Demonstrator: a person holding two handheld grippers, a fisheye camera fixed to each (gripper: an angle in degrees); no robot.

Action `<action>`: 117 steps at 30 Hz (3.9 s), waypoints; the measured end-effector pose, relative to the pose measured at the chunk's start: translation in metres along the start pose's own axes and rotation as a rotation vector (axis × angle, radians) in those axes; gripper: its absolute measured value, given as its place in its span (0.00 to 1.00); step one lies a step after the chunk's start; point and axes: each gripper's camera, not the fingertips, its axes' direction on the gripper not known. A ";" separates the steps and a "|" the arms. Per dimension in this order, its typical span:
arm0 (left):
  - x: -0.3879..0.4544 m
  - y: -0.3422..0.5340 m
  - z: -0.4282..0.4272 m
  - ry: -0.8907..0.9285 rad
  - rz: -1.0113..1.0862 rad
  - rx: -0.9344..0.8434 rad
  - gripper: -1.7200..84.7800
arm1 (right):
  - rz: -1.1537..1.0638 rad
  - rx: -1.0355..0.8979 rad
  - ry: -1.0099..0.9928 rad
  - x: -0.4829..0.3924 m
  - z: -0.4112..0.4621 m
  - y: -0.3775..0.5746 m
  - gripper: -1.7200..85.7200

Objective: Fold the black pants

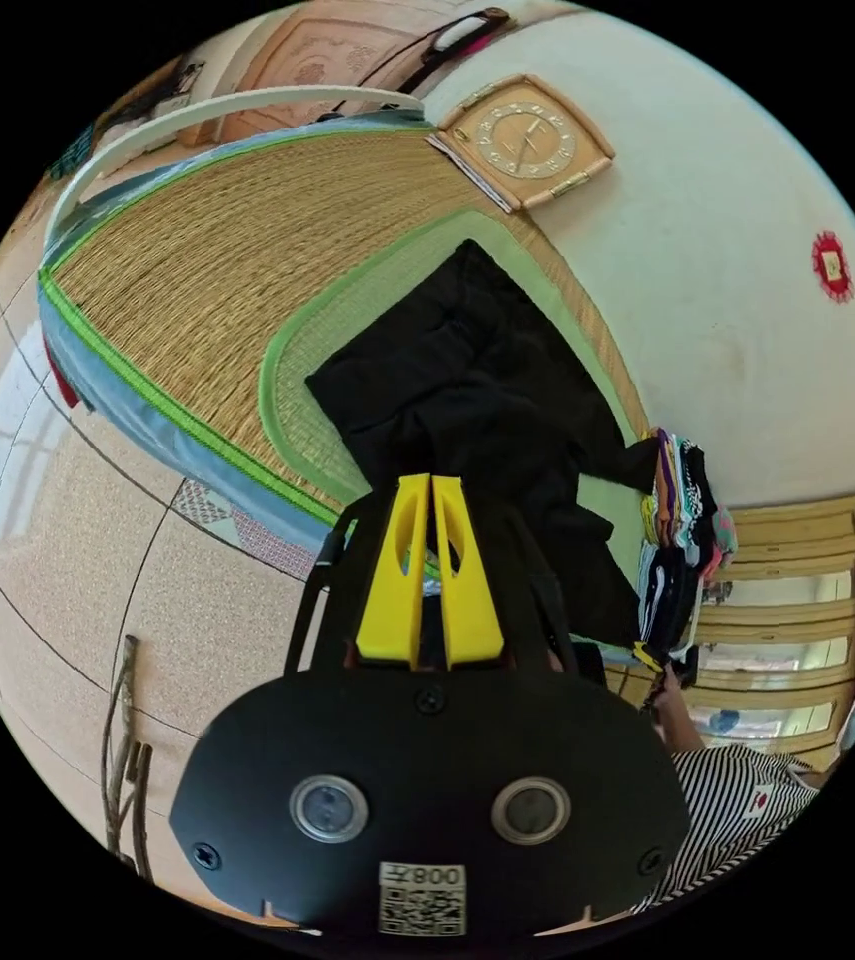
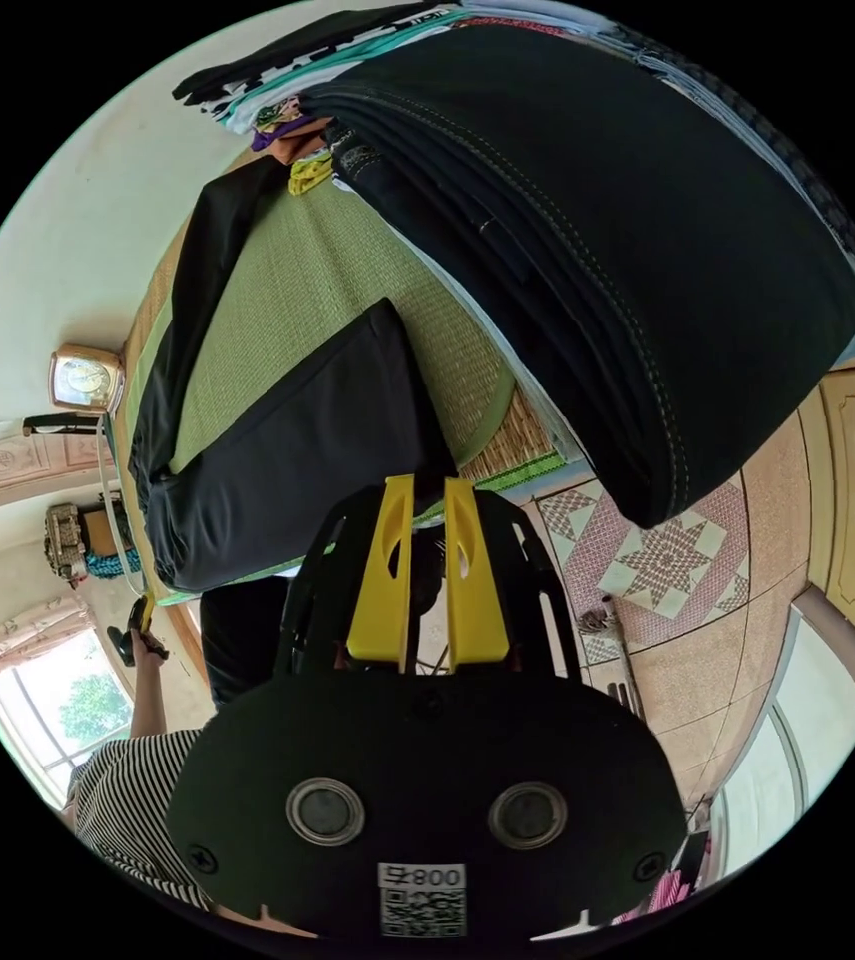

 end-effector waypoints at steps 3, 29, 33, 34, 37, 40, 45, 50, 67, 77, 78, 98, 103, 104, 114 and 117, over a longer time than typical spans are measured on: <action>0.061 -0.010 0.032 0.032 0.162 -0.084 0.04 | 0.013 0.011 -0.003 0.007 0.001 0.007 0.09; 0.420 -0.082 0.203 -0.062 0.736 -0.290 0.10 | -0.369 0.133 -0.152 -0.138 0.017 -0.081 0.11; 0.462 -0.087 0.233 -0.282 0.841 -0.317 0.10 | -0.360 0.193 -0.159 -0.166 0.012 -0.133 0.14; 0.468 -0.087 0.238 -0.329 0.841 -0.323 0.10 | -0.350 0.201 -0.158 -0.167 0.012 -0.141 0.14; 0.481 -0.083 0.235 -0.337 0.881 -0.292 0.10 | -0.297 0.237 -0.157 -0.175 0.010 -0.178 0.15; 0.490 -0.080 0.231 -0.333 0.909 -0.299 0.10 | -0.249 0.279 -0.147 -0.185 0.007 -0.209 0.16; 0.501 -0.077 0.218 -0.281 0.932 -0.253 0.11 | -0.168 0.324 -0.136 -0.204 0.011 -0.241 0.16; 0.504 -0.076 0.221 -0.375 0.979 -0.229 0.05 | -0.125 0.330 -0.153 -0.226 0.016 -0.251 0.10; 0.442 -0.074 0.134 -0.214 0.954 -0.261 0.04 | -0.351 0.459 0.001 -0.287 -0.079 -0.127 0.03; 0.364 -0.082 0.078 -0.132 0.808 -0.258 0.08 | -0.314 0.269 0.099 -0.320 -0.044 -0.106 0.04; 0.352 -0.086 0.068 -0.158 0.778 -0.239 0.09 | -0.342 0.270 0.116 -0.342 -0.042 -0.113 0.05; 0.101 -0.147 -0.060 -0.355 0.114 -0.056 0.14 | -0.974 -0.017 0.072 -0.710 0.073 -0.129 0.12; 0.110 -0.154 -0.057 -0.495 0.252 -0.104 0.04 | -1.034 -0.086 0.083 -0.758 0.107 -0.106 0.12; 0.112 -0.156 -0.057 -0.514 0.270 -0.118 0.04 | -1.033 -0.106 0.085 -0.766 0.116 -0.103 0.12; 0.105 -0.197 -0.099 -0.635 0.221 -0.004 0.02 | -1.032 -0.140 0.049 -0.829 0.141 -0.092 0.11; 0.094 -0.200 -0.105 -0.622 0.163 -0.026 0.02 | -1.029 -0.139 0.046 -0.841 0.148 -0.087 0.11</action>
